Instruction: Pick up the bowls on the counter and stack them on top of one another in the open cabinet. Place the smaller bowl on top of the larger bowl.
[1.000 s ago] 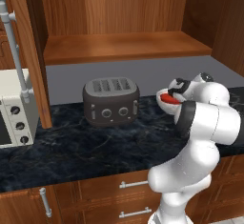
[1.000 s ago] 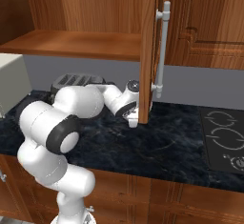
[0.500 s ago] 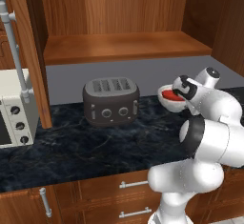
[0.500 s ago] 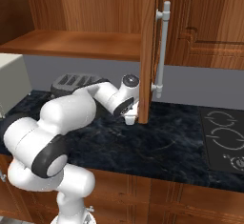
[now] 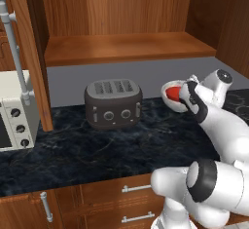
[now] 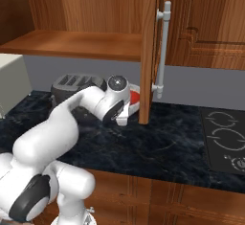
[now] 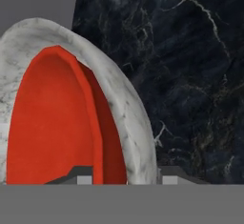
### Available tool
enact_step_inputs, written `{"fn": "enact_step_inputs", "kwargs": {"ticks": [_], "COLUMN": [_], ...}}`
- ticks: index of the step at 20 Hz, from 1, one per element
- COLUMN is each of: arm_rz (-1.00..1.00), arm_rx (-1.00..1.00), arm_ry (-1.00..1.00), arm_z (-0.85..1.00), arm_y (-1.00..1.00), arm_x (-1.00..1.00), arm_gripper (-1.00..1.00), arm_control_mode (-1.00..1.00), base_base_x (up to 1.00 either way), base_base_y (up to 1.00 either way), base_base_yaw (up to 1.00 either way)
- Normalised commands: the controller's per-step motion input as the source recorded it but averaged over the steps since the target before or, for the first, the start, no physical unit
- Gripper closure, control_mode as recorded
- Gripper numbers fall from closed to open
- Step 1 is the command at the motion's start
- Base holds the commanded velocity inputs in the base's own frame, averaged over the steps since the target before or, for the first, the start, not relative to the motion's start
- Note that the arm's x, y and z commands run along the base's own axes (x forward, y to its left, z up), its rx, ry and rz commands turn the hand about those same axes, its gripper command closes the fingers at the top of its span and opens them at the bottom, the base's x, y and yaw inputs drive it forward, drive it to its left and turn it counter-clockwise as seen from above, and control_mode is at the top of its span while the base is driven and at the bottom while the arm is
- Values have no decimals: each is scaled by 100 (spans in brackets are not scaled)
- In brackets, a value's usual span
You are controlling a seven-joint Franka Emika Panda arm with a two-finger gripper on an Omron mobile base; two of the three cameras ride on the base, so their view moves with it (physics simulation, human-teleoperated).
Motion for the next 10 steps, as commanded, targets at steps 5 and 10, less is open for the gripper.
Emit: {"fn": "enact_step_inputs", "kwargs": {"ticks": [5, 10], "arm_rz": [0, 0], "arm_rx": [-2, -2], "arm_ry": [-3, 0], "arm_z": [44, 49], "arm_y": [14, 11], "arm_x": [-57, -52], "arm_gripper": [100, 100], "arm_control_mode": [-100, -100], "base_base_x": [0, 0], "base_base_y": [0, 0], "base_base_yaw": [0, 0]}}
